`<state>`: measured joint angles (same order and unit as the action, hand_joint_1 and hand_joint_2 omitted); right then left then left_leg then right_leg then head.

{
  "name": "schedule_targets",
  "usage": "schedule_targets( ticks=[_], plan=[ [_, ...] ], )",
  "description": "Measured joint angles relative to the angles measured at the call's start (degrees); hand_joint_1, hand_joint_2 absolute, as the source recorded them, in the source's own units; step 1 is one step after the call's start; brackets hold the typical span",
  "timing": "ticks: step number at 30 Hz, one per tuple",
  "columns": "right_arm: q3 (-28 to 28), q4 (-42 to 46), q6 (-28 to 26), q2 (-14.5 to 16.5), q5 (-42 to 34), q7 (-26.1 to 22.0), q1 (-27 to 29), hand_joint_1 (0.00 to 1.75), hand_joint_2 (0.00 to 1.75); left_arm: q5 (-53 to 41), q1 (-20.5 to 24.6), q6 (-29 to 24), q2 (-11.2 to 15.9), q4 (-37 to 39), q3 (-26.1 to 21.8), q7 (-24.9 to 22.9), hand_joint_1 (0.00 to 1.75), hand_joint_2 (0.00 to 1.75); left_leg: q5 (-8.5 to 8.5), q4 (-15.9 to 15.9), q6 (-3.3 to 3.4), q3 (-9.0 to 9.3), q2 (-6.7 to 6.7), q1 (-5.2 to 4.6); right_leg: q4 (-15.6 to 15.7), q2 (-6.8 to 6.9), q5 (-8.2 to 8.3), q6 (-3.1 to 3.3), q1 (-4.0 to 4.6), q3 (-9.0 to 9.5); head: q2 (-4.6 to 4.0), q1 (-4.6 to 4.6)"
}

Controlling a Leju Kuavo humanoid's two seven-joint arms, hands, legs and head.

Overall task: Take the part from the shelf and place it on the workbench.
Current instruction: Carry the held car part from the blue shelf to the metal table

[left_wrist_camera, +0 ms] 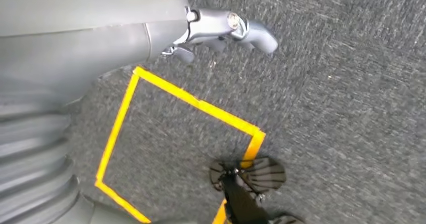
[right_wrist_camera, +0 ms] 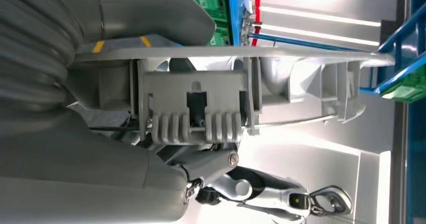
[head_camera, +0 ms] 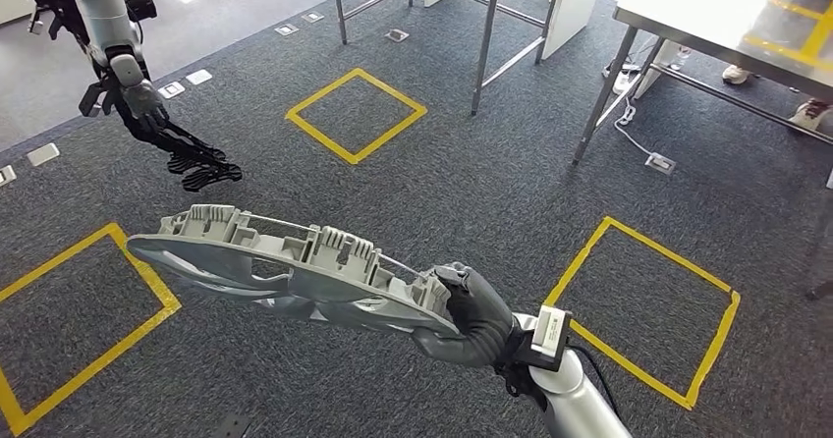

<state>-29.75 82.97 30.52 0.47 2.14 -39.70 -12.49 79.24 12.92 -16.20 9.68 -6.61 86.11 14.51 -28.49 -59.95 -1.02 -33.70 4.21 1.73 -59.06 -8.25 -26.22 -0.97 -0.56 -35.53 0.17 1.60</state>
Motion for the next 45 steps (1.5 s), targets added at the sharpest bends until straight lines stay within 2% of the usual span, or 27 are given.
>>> schedule_targets(
  ticks=[1, 3, 5, 7, 8, 9, 11, 13, 15, 16, 18, 20, 21, 23, 25, 27, 29, 30, 31, 33, 35, 37, 38, 39, 42, 43, 45],
  plan=[
    [0.0, 0.0, 0.0, 0.0, -0.1, 0.0, 0.1, 1.75, 1.75, 0.0, 0.1, 0.1, 0.0, 0.0, 0.0, -0.1, 0.0, 1.75, 0.08, 0.1, 0.43, 0.09, -0.69, -0.04, -0.1, 0.55, -0.07, -0.32, 0.01, -0.16, 0.0, -0.06],
    [0.0, 0.0, 0.0, 0.0, -0.2, 0.0, 0.2, 1.75, 1.75, 0.1, 0.2, 0.3, 0.0, 0.0, 0.1, -0.1, 0.0, 1.75, 0.16, 0.4, 1.24, 0.26, -2.23, -0.09, -3.2, 3.97, -1.86, -0.82, 0.19, -1.69, 0.0, -0.53],
    [0.0, 0.0, -0.1, 0.0, 0.0, -0.1, 0.2, 1.75, 1.75, 0.1, 0.0, 0.5, 0.0, 0.0, 0.3, -0.2, 0.0, 1.75, -0.01, 0.4, 1.72, 0.32, -3.92, -0.42, -10.6, 7.25, -5.46, -1.12, 0.23, -5.43, 0.0, -1.0],
    [-0.1, 0.0, -0.5, 0.0, 0.5, 0.0, 0.4, 1.75, 1.75, 0.0, -0.2, 0.7, 0.1, 0.0, 0.4, -0.3, 0.0, 1.75, -0.19, 0.4, 1.9, 0.38, -5.68, -0.61, -16.4, 7.85, -7.11, -1.2, 0.15, -8.44, 0.0, -1.07],
    [-0.1, 0.0, -0.8, 0.0, 0.7, 0.0, 0.5, 1.75, 1.75, 0.1, -0.2, 0.8, 0.1, 0.0, 0.4, -0.3, 0.0, 1.75, -0.29, 0.4, 1.9, 0.47, -6.47, -0.65, -16.2, 7.94, -6.32, -1.16, 0.15, -8.36, 0.0, -1.1],
    [-0.1, 0.0, -1.0, 0.0, 0.8, 0.0, 0.5, 1.75, 1.75, 0.2, -0.2, 0.9, 0.1, 0.0, 0.4, -0.3, 0.0, 1.75, -0.42, 0.4, 1.86, 0.64, -7.2, -0.67, -13.5, 8.19, -4.61, -1.02, 0.19, -6.97, 0.0, -1.13],
    [-0.1, 0.0, -1.1, 0.0, 0.9, 0.0, 0.3, 1.75, 1.75, 0.4, -0.1, 1.0, 0.1, 0.0, 0.4, -0.2, 0.0, 1.75, -0.75, 0.4, 1.57, 1.12, -8.48, -0.81, -5.1, 10.44, -1.15, -0.29, 0.64, -2.42, 0.0, -1.21],
    [-0.1, 0.0, -1.1, 0.0, 0.8, 0.0, 0.0, 1.75, 1.75, 0.4, -0.1, 1.0, 0.1, 0.0, 0.5, -0.2, 0.0, 1.75, -1.03, 0.4, 1.04, 1.47, -9.56, -0.96, -0.3, 12.28, 0.05, 0.52, 1.24, -0.01, 0.0, -1.24],
    [-0.1, 0.0, -1.1, 0.0, 0.8, -0.1, -0.4, 1.75, 1.75, 0.4, 0.0, 0.9, 0.0, 0.0, 0.5, -0.3, 0.0, 1.75, -1.17, 0.7, 0.44, 1.84, -10.7, -1.0, 0.2, 11.42, 0.02, 1.05, 1.43, -0.09, 0.0, -1.22],
    [-0.1, 0.0, -1.1, 0.0, 0.8, -0.1, -0.6, 1.75, 1.75, 0.4, 0.1, 0.8, 0.0, 0.0, 0.5, -0.3, 0.0, 1.75, -1.33, 0.7, 0.13, 2.04, -10.5, -0.95, 0.5, 10.75, 0.19, 1.32, 1.29, 0.07, 0.0, -1.2],
    [-0.1, -0.1, -1.0, 0.0, 0.7, -0.1, -1.0, 1.75, 1.75, 0.5, 0.1, 0.5, -0.1, 0.0, 0.6, -0.2, 0.0, 1.75, -2.91, -1.5, -0.34, 1.31, -7.88, -0.81, 1.1, 9.46, 0.54, 1.93, 0.73, 0.55, 0.0, -1.02],
    [-0.1, -0.2, -0.9, 0.1, 0.5, -0.1, -1.3, 1.75, 1.75, 0.5, -0.1, 0.0, -0.1, 0.0, 0.6, 0.0, 0.0, 1.75, -6.17, -8.2, -0.6, -1.99, -4.95, -0.69, 1.3, 8.14, 0.62, 2.26, 0.44, 0.77, 0.0, -0.6],
    [-0.1, -0.3, -0.9, 0.2, 0.4, -0.1, -1.4, 1.75, 1.75, 0.5, -0.3, -0.3, 0.0, 0.0, 0.6, 0.1, 0.0, 1.75, -7.51, -11.9, -0.73, -3.98, -4.53, -0.67, 1.2, 7.38, 0.59, 2.3, 0.41, 0.78, 0.0, -0.42],
    [-0.1, -0.6, -0.8, 0.2, 0.4, 0.0, -1.3, 1.75, 1.75, 0.5, -0.6, -0.6, 0.0, 0.0, 0.7, 0.3, 0.0, 1.75, -7.13, -14.6, -0.94, -5.98, -4.37, -0.59, 1.1, 5.71, 0.53, 2.25, 0.33, 0.82, 0.0, -0.26],
    [-0.1, -0.7, -0.8, 0.2, 0.4, 0.0, -1.3, 1.75, 1.75, 0.4, -0.7, -0.7, 0.0, 0.0, 0.8, 0.4, 0.0, 1.75, -2.88, -8.9, -1.14, -3.86, -3.49, -0.28, 0.7, 4.04, 0.31, 1.88, 0.09, 0.84, 0.0, -0.18],
    [-0.1, -0.8, -0.9, 0.2, 0.4, 0.0, -1.2, 1.75, 1.75, 0.1, -0.7, -0.8, -0.1, 0.0, 1.0, 0.4, 0.0, 1.75, -0.16, -2.2, -1.09, -0.93, -1.22, 0.12, 0.0, 2.56, -0.03, 1.17, 0.0, 0.55, 0.0, 0.0],
    [-0.1, -0.7, -1.0, 0.2, 0.4, 0.0, -1.1, 1.75, 1.75, -0.2, -0.6, -0.9, -0.1, 0.0, 1.2, 0.2, 0.0, 1.75, -0.05, -0.4, -0.41, -0.02, -0.43, 0.06, -0.2, 1.35, -0.02, 0.37, 0.0, 0.15, 0.0, 0.06],
    [-0.1, -0.7, -1.1, 0.2, 0.4, 0.0, -0.9, 1.75, 1.75, -0.2, -0.6, -1.0, -0.2, 0.0, 1.2, 0.1, 0.0, 1.75, 0.09, -0.3, 0.12, 0.05, -1.07, -0.03, -0.1, 0.74, 0.12, -0.02, -0.07, 0.01, 0.0, 0.04],
    [-0.1, -0.7, -1.1, 0.2, 0.4, 0.0, -0.7, 1.75, 1.75, -0.3, -0.5, -1.0, -0.3, 0.0, 1.3, 0.0, 0.0, 1.75, 0.19, -0.2, 0.56, 0.07, -1.69, -0.05, -0.1, 0.7, 0.18, -0.34, -0.15, -0.07, 0.0, -0.02],
    [-0.1, -0.7, -1.1, 0.2, 0.4, 0.0, -0.6, 1.75, 1.75, -0.3, -0.1, -1.2, -0.4, 0.0, 1.3, 0.0, 0.0, 1.75, 0.3, 0.0, 1.42, 0.16, -2.91, 0.0, -1.9, 3.02, -0.99, -0.85, -0.03, -1.03, 0.0, -0.41],
    [-0.1, -0.7, -1.1, 0.2, 0.5, -0.1, -0.5, 1.75, 1.75, -0.3, -0.1, -1.2, -0.4, 0.0, 1.3, -0.1, 0.0, 1.75, 0.2, 0.1, 1.96, 0.18, -4.12, -0.22, -8.6, 6.53, -4.41, -1.16, 0.12, -4.25, 0.0, -0.94],
    [-0.1, -0.7, -1.6, 0.3, 0.7, -0.1, -0.3, 1.75, 1.75, -0.3, -0.2, -1.2, -0.4, 0.0, 1.3, -0.1, 0.0, 1.75, 0.08, 0.1, 2.13, 0.17, -5.23, -0.48, -16.0, 7.79, -7.29, -1.3, 0.05, -7.98, 0.0, -1.1],
    [-0.1, -0.7, -1.8, 0.3, 0.9, 0.0, -0.1, 1.75, 1.75, -0.2, -0.2, -1.2, -0.3, 0.0, 1.3, -0.1, 0.0, 1.75, 0.04, 0.1, 2.15, 0.19, -5.66, -0.54, -17.4, 7.92, -7.33, -1.27, 0.04, -8.66, 0.0, -1.12],
    [-0.1, -0.7, -2.1, 0.3, 1.1, 0.0, 0.0, 1.75, 1.75, -0.2, -0.2, -1.3, -0.3, 0.0, 1.3, -0.1, 0.0, 1.75, 0.0, 0.1, 2.14, 0.25, -6.01, -0.58, -16.3, 7.97, -6.21, -1.14, 0.06, -8.05, 0.0, -1.15],
    [-0.1, -0.5, -2.3, 0.3, 1.4, 0.0, 0.0, 1.75, 1.75, -0.2, 0.0, -1.3, -0.5, 0.0, 1.3, -0.3, 0.0, 1.75, -0.21, 0.0, 1.84, 0.51, -6.65, -0.73, -4.4, 8.68, -1.03, -0.02, 0.56, -1.71, 0.0, -1.26],
    [-0.1, -0.5, -2.3, 0.3, 1.5, 0.0, -0.2, 1.75, 1.75, -0.2, 0.1, -1.3, -0.6, 0.0, 1.3, -0.3, 0.0, 1.75, -0.28, 0.0, 1.59, 0.54, -6.77, -0.81, -1.7, 8.99, -0.37, 0.33, 0.82, -0.32, 0.0, -1.28],
    [-0.1, -0.4, -2.4, 0.4, 1.5, 0.0, -0.5, 1.75, 1.75, -0.2, 0.1, -1.3, -0.7, 0.0, 1.3, -0.4, 0.0, 1.75, -0.33, 0.2, 0.94, 0.6, -6.98, -0.92, -0.2, 9.18, -0.49, 0.74, 1.19, 0.28, 0.0, -1.29]
  ],
)
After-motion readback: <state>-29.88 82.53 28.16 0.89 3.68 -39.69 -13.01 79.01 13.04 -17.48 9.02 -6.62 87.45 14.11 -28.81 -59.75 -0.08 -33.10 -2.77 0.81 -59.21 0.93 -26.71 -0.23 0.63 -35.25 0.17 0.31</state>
